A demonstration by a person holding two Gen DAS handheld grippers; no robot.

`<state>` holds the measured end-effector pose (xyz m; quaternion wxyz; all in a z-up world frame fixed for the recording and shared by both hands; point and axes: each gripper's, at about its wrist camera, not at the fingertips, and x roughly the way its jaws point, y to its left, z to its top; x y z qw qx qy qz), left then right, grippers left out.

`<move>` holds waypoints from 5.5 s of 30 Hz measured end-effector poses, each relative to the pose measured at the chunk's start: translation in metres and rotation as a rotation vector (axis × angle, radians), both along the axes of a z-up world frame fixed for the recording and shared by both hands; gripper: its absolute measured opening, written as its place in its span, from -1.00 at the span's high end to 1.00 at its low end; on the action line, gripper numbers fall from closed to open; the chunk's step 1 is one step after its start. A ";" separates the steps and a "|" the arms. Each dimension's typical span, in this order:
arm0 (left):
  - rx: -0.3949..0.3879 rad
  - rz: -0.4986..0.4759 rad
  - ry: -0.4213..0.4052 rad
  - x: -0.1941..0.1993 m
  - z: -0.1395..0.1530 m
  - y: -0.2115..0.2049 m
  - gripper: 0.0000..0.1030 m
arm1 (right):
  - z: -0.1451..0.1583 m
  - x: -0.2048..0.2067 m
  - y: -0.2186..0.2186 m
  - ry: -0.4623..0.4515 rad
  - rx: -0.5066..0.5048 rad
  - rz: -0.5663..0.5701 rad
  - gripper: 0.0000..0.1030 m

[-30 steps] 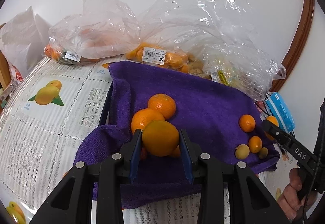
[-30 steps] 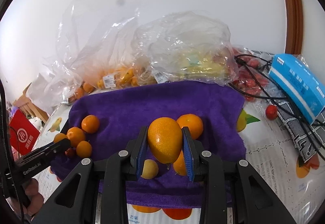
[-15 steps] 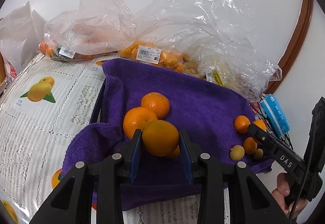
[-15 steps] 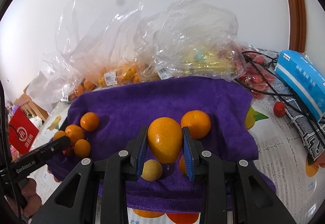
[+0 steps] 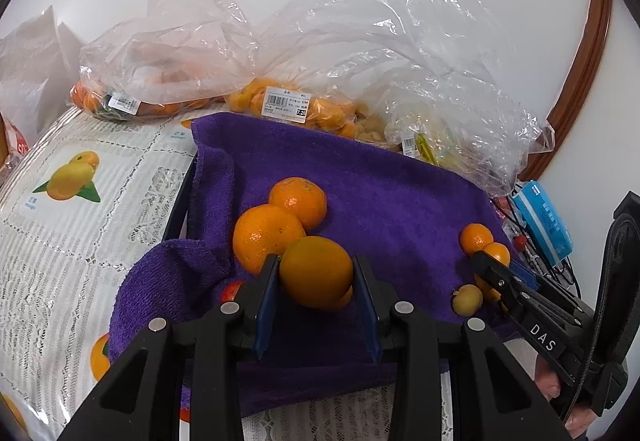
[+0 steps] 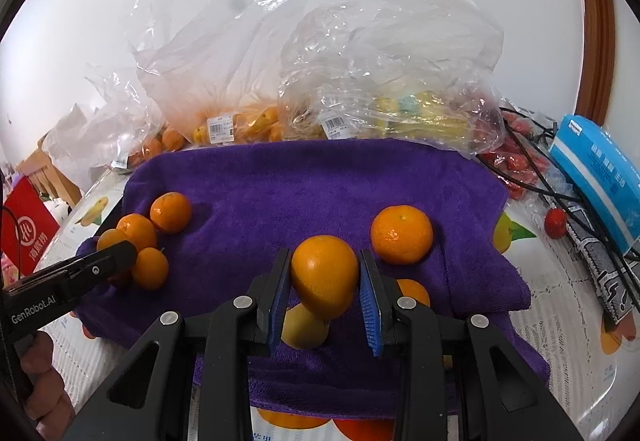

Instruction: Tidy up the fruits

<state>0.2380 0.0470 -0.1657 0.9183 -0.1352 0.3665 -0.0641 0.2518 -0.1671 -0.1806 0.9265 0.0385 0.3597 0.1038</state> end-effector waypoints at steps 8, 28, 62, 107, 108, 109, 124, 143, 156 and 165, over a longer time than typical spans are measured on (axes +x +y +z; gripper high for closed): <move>-0.020 -0.022 0.005 0.000 0.000 -0.001 0.34 | -0.002 0.003 -0.002 0.011 -0.010 -0.014 0.37; 0.024 -0.046 0.028 0.005 -0.008 -0.014 0.35 | -0.005 0.005 -0.003 0.026 -0.026 -0.022 0.36; 0.046 -0.105 0.036 0.001 -0.005 -0.022 -0.06 | 0.001 -0.004 -0.009 -0.014 0.007 -0.035 0.16; 0.152 0.005 -0.014 -0.117 0.083 -0.009 -0.19 | 0.098 -0.128 -0.024 -0.013 -0.059 -0.102 -0.11; 0.156 0.009 -0.020 -0.123 0.087 -0.010 -0.21 | 0.103 -0.135 -0.024 -0.019 -0.059 -0.106 -0.11; 0.160 0.011 -0.025 -0.128 0.089 -0.010 -0.22 | 0.107 -0.141 -0.025 -0.019 -0.055 -0.106 -0.11; 0.203 0.028 -0.108 -0.201 0.125 -0.019 -0.56 | 0.135 -0.214 -0.034 -0.040 -0.045 -0.145 -0.45; 0.249 0.063 -0.160 -0.247 0.144 -0.025 -0.60 | 0.154 -0.264 -0.045 -0.064 -0.051 -0.178 -0.62; 0.244 0.065 -0.160 -0.249 0.146 -0.026 -0.60 | 0.160 -0.271 -0.043 -0.082 -0.061 -0.179 -0.62; 0.245 0.075 -0.168 -0.253 0.150 -0.024 -0.60 | 0.166 -0.276 -0.037 -0.107 -0.064 -0.171 -0.81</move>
